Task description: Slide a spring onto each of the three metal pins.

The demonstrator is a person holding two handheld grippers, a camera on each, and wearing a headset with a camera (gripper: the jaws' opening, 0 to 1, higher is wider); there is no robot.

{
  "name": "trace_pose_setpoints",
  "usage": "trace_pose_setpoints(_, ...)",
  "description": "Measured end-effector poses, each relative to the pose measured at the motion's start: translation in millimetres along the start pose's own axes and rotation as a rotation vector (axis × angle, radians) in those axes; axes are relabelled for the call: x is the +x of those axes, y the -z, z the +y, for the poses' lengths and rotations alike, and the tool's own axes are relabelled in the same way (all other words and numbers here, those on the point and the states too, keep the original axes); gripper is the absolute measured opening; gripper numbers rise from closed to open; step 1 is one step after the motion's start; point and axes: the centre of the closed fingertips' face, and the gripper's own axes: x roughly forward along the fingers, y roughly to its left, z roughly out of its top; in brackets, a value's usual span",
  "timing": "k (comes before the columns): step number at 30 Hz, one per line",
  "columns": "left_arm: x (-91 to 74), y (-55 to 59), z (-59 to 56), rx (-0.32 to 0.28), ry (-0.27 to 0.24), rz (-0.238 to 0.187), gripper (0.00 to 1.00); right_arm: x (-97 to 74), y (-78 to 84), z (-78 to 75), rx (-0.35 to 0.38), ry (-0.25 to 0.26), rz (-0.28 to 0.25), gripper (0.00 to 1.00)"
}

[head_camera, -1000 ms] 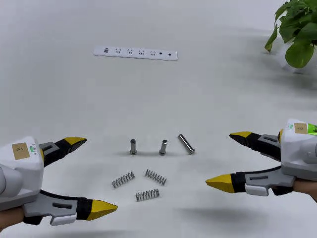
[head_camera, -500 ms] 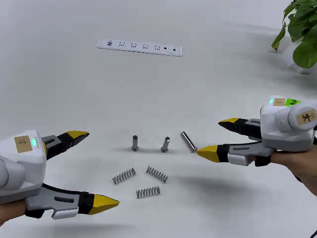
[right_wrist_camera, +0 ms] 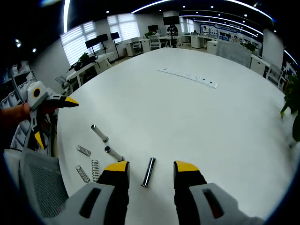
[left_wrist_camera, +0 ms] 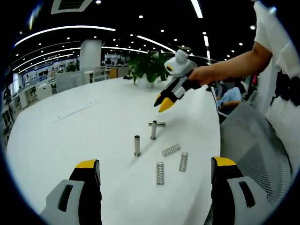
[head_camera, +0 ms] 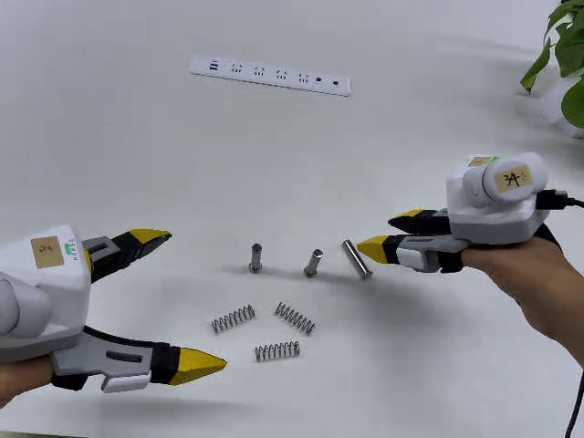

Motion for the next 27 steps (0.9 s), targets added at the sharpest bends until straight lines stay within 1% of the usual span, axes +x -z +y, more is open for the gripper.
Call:
trace_pose_setpoints(2,-0.1,0.8,0.6,-0.003,-0.002,0.000,1.00,5.4,0.4,2.4,0.010,-0.002,0.020,0.34)
trace_pose_setpoints(3,-0.2,1.5,1.0,-0.006,-0.004,-0.001,1.00,12.1,2.4,0.2,0.014,-0.001,0.037,0.33)
trace_pose_setpoints(5,-0.2,2.1,0.8,-0.012,-0.005,-0.001,1.00,19.2,3.5,0.6,0.014,0.002,0.054,0.31)
trace_pose_setpoints(6,-0.3,2.6,0.7,-0.014,-0.006,-0.001,1.00,21.6,5.8,4.6,0.010,0.010,0.075,0.30)
trace_pose_setpoints(7,-0.3,3.0,0.9,-0.016,-0.006,-0.002,1.00,24.5,6.3,5.8,0.004,0.014,0.083,0.29)
trace_pose_setpoints(9,-0.2,3.0,0.5,-0.021,-0.006,-0.004,1.00,30.6,10.0,2.1,-0.002,0.025,0.108,0.27)
trace_pose_setpoints(12,0.1,2.4,0.7,-0.028,-0.009,-0.007,1.00,40.5,8.6,4.1,-0.003,0.033,0.135,0.24)
trace_pose_setpoints(13,0.0,2.3,0.8,-0.028,-0.009,-0.008,1.00,43.4,13.8,3.6,0.000,0.040,0.150,0.23)
trace_pose_setpoints(17,-0.3,3.3,2.3,-0.033,-0.010,-0.012,0.99,48.1,16.5,3.4,0.005,0.055,0.175,0.21)
trace_pose_setpoints(21,0.0,3.6,2.6,-0.039,-0.010,-0.017,0.99,47.8,21.3,2.3,-0.006,0.080,0.203,0.20)
trace_pose_setpoints(24,0.3,4.3,3.0,-0.041,-0.009,-0.017,0.99,51.2,22.2,-0.9,0.003,0.084,0.209,0.18)
trace_pose_setpoints(25,0.2,4.2,3.2,-0.042,-0.009,-0.019,0.99,54.0,22.4,-4.4,0.005,0.082,0.210,0.18)
trace_pose_setpoints(27,0.3,4.3,4.2,-0.046,-0.011,-0.022,0.99,54.5,22.3,-2.7,0.000,0.083,0.213,0.17)
